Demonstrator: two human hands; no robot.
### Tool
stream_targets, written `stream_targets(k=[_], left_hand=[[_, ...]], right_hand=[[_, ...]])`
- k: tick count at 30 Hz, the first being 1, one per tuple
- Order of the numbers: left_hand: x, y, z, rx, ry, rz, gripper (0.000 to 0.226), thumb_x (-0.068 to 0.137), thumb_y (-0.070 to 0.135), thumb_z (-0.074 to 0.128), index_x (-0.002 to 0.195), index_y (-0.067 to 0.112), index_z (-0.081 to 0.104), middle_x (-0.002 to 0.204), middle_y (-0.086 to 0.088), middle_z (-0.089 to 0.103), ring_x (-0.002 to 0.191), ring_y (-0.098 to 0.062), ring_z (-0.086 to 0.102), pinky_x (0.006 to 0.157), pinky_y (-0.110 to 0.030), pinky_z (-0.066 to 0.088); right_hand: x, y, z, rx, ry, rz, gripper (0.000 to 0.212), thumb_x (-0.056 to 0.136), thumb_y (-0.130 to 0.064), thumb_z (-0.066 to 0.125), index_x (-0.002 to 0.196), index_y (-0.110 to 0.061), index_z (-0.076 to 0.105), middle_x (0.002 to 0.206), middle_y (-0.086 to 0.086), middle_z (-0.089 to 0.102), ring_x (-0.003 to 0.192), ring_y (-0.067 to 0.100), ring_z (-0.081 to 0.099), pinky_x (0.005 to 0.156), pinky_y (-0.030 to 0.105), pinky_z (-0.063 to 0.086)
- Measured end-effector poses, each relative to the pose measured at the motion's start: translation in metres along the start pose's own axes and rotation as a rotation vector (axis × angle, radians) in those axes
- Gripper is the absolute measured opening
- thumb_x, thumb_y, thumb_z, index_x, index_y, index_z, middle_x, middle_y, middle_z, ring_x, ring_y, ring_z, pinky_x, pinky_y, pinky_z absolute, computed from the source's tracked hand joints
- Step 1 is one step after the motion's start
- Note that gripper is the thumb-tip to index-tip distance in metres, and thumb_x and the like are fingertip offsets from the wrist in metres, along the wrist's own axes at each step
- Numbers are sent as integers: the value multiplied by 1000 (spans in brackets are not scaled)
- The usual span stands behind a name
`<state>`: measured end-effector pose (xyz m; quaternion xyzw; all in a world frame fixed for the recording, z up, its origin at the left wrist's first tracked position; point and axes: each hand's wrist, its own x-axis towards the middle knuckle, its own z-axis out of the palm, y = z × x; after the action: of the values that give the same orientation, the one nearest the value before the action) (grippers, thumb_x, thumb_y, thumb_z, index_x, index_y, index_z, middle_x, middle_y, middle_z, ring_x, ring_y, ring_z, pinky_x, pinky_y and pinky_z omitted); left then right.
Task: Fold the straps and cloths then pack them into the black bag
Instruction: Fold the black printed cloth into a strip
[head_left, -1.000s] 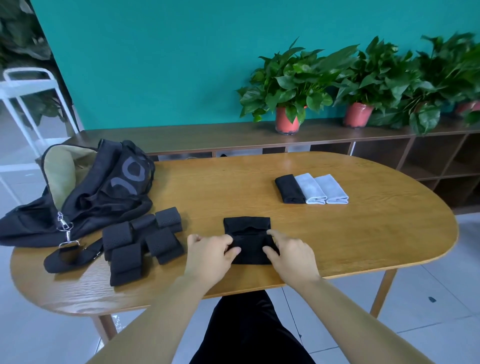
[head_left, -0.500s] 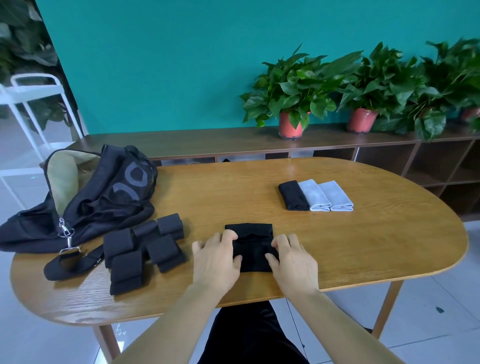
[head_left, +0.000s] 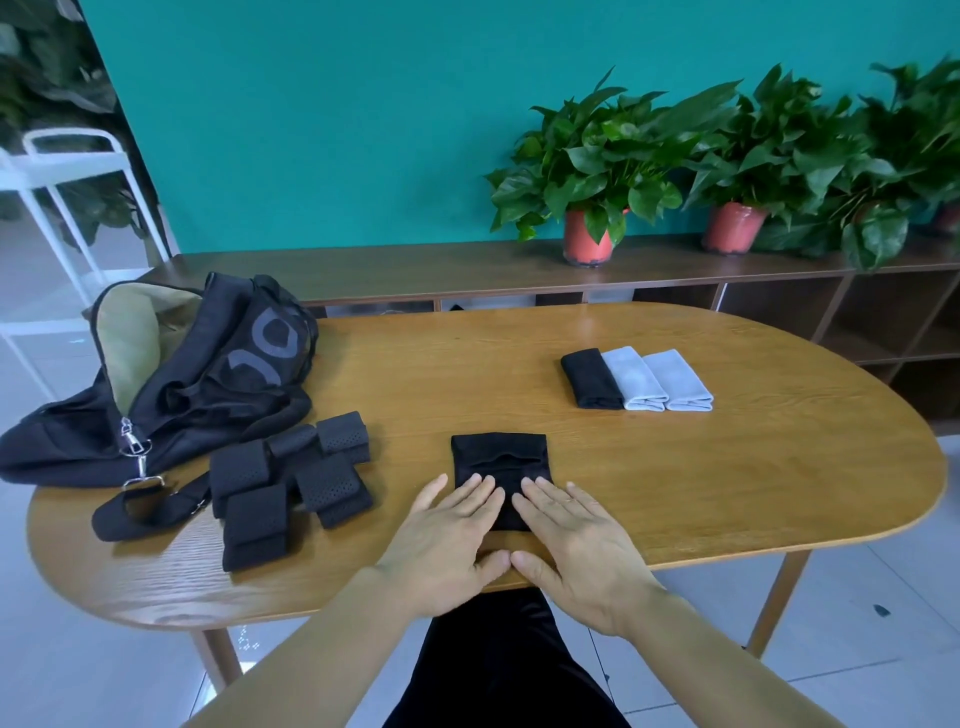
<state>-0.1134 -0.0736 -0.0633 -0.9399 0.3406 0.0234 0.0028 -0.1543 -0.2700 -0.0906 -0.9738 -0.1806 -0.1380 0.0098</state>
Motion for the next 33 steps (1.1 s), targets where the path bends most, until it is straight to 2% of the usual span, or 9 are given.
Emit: stream_targets(k=[3, 6, 8, 13, 21, 26, 29, 31, 33], left_hand=[[-3, -1, -6, -20, -10, 15, 82, 88, 66, 23, 154, 21, 4, 160, 5, -2, 145, -2, -8, 115, -38, -19], [-7, -3, -9, -47, 10, 33, 84, 85, 66, 40, 153, 23, 16, 160, 8, 9, 146, -1, 4, 115, -41, -19], [-9, -5, -13, -55, 31, 52, 80, 85, 66, 45, 151, 27, 24, 158, 10, 18, 144, 0, 12, 113, -41, -22], [-16, -8, -16, -28, 52, 89, 80, 81, 69, 51, 148, 33, 30, 155, 15, 26, 141, 2, 21, 109, -41, -29], [-28, -5, -17, -91, 119, 114, 55, 85, 55, 55, 137, 40, 47, 144, 20, 43, 130, 6, 37, 111, -43, -25], [-33, -2, -17, -127, 234, 91, 34, 90, 40, 44, 112, 34, 68, 122, 23, 62, 114, 4, 52, 114, -37, -20], [-33, -3, -12, -155, 315, 70, 30, 87, 40, 45, 97, 29, 71, 132, 18, 55, 124, 3, 43, 110, -25, -18], [-33, -4, -10, -213, 320, 43, 22, 87, 38, 49, 92, 28, 68, 146, 14, 42, 134, 4, 31, 115, -27, -9], [-33, -6, -10, -265, 273, 27, 16, 87, 35, 49, 90, 25, 62, 144, 11, 45, 136, 8, 28, 118, -32, -2]], right_hand=[[-2, 4, -4, 86, -3, -48, 70, 93, -62, 28, 143, -15, 42, 150, 2, 33, 141, 14, 28, 117, 37, 19], [-4, 4, -10, 48, 52, -97, 65, 80, -51, 47, 132, -14, 55, 139, 5, 51, 131, 17, 45, 111, 42, 31], [-5, 4, -14, 37, 83, -128, 60, 73, -44, 50, 125, -15, 62, 132, 4, 58, 123, 17, 53, 110, 39, 29], [-11, 4, -16, 18, 79, -199, 60, 66, -36, 57, 122, -17, 62, 128, 2, 61, 119, 15, 56, 109, 35, 33], [-16, -1, -23, 64, 130, -235, 48, 62, -22, 58, 108, -19, 69, 114, -4, 68, 103, 12, 63, 99, 29, 42], [-9, -6, -28, 89, 132, -197, 27, 70, -19, 44, 81, -20, 69, 83, -9, 70, 78, 11, 61, 87, 25, 49], [-2, -11, -33, 109, 148, -195, 17, 68, -18, 47, 69, -18, 64, 71, -10, 63, 81, 14, 58, 75, 26, 48], [0, -14, -37, 106, 174, -206, 14, 67, -18, 48, 66, -17, 62, 81, -6, 63, 92, 17, 57, 72, 26, 47], [3, -16, -37, 98, 198, -190, 16, 68, -19, 47, 68, -17, 62, 99, 0, 63, 103, 20, 57, 79, 26, 49]])
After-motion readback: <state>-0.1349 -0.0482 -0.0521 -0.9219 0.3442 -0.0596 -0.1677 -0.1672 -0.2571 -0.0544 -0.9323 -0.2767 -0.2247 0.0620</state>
